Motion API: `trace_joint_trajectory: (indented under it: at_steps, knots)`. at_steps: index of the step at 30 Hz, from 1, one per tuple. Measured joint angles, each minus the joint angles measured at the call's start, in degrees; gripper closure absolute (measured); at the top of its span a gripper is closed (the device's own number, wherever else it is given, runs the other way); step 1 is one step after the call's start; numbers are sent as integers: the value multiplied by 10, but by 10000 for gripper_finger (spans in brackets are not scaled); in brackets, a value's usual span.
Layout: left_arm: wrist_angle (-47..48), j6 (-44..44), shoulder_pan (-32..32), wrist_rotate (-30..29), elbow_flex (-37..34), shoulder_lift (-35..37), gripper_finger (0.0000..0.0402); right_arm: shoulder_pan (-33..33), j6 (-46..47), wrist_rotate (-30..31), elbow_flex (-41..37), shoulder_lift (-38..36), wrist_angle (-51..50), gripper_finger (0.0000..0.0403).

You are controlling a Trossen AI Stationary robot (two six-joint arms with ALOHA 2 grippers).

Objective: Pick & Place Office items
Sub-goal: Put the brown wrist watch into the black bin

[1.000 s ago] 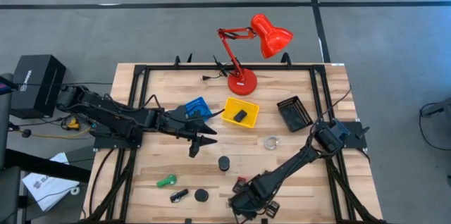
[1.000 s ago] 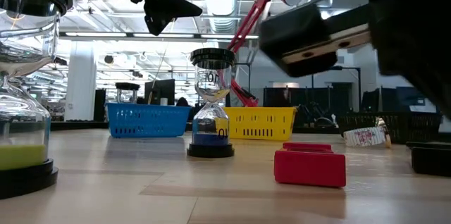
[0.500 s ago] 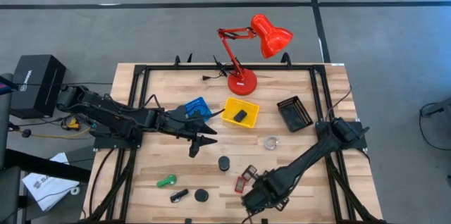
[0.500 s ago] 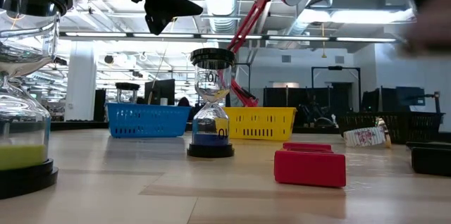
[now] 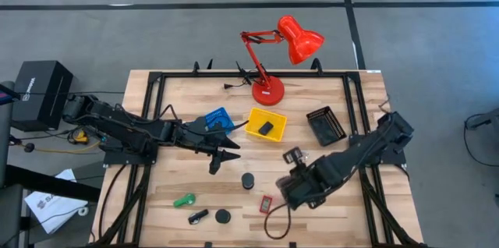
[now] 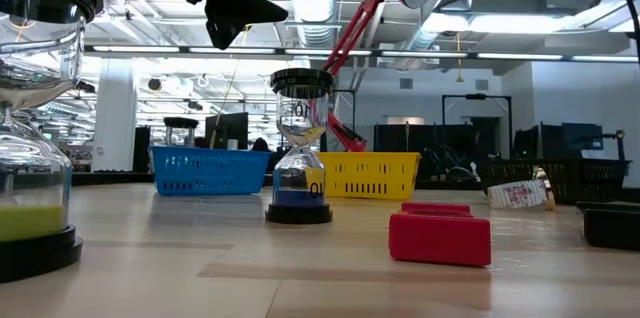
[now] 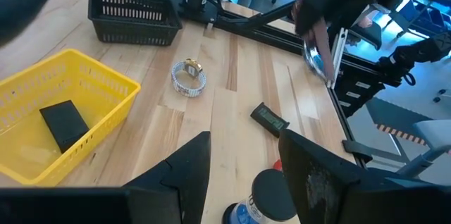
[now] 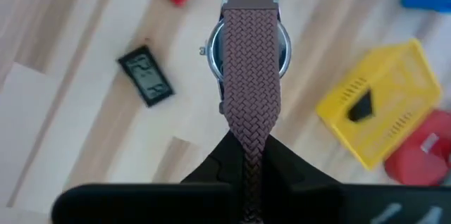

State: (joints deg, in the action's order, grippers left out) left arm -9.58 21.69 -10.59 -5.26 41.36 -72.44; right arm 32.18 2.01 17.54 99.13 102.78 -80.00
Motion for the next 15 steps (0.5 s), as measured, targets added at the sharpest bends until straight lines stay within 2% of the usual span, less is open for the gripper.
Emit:
trace_joint_trajectory:
  at_steps: [8, 15]
  knots:
    - [-1, 0, 0, 1, 0, 0, 238, -39, 54, 36, -23, -56, -63, 394]
    - [-5, 0, 0, 1, 0, 0, 238, -70, 73, 35, -207, -174, -26, 394]
